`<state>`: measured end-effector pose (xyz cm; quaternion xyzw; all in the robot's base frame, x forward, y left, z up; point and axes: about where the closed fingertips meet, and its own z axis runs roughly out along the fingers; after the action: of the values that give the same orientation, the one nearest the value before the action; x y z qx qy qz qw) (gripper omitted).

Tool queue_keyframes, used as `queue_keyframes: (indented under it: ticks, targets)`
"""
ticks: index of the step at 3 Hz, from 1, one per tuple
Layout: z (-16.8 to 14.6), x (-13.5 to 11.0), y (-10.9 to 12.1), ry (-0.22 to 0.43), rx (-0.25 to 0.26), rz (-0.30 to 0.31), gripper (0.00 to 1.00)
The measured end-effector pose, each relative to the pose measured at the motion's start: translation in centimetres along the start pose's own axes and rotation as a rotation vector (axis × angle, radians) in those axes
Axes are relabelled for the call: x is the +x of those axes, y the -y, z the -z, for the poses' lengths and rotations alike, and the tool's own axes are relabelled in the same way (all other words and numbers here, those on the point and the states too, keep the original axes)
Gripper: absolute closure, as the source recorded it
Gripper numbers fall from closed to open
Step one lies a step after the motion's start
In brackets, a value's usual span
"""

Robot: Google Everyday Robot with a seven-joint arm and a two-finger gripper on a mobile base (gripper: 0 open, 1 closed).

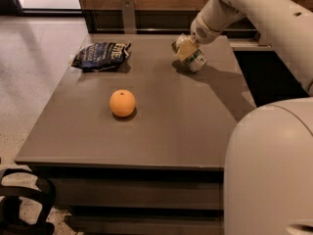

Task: Knock 7up can over

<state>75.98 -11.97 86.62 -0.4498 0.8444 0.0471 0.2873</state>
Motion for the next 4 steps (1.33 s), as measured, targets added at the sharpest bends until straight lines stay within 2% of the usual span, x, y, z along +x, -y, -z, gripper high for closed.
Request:
queue_keyframes:
  ticks: [1, 2, 3, 4]
  targets:
    - [-1.7, -0.4, -0.3, -0.008, -0.025, 0.026, 1.0]
    - [-3.6, -1.5, -0.9, 0.097, -0.076, 0.049, 1.0]
    - [-4.2, -1.9, -0.7, 0.184, -0.096, 0.05, 0.98]
    - [-4.2, -1.9, -0.8, 0.184, -0.097, 0.05, 0.74]
